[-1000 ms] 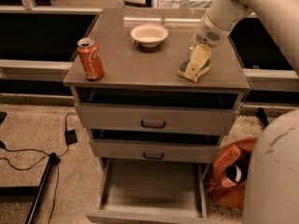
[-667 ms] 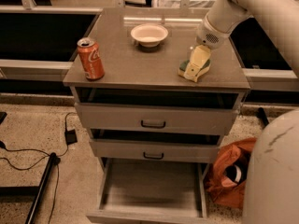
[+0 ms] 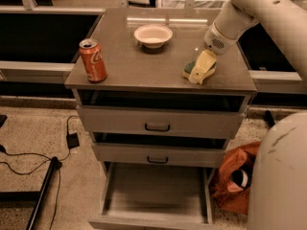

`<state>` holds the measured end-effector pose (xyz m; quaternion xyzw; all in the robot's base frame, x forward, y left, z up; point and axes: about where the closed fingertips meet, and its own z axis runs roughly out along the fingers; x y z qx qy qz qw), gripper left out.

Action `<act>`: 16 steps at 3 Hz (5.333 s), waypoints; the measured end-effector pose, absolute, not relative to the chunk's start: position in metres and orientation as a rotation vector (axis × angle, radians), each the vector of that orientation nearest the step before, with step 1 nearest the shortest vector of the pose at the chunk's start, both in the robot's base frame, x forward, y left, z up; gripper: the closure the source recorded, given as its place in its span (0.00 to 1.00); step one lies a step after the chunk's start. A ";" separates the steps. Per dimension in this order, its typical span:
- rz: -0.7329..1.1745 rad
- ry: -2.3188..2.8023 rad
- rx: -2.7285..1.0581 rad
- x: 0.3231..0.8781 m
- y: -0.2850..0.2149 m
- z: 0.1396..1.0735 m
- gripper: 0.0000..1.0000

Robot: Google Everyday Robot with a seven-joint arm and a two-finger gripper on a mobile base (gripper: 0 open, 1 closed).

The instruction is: Place sponge into bottom drawer

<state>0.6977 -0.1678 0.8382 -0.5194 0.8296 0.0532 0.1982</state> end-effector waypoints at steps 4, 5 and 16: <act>0.249 2.292 -1.418 0.696 -0.164 0.834 0.63; 0.367 2.110 -1.487 0.664 -0.157 0.868 0.86; 0.458 1.770 -1.825 0.469 -0.083 0.469 1.00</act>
Offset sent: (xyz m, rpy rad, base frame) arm 0.0040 -0.0094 -0.0214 -0.0112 0.0430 -0.0827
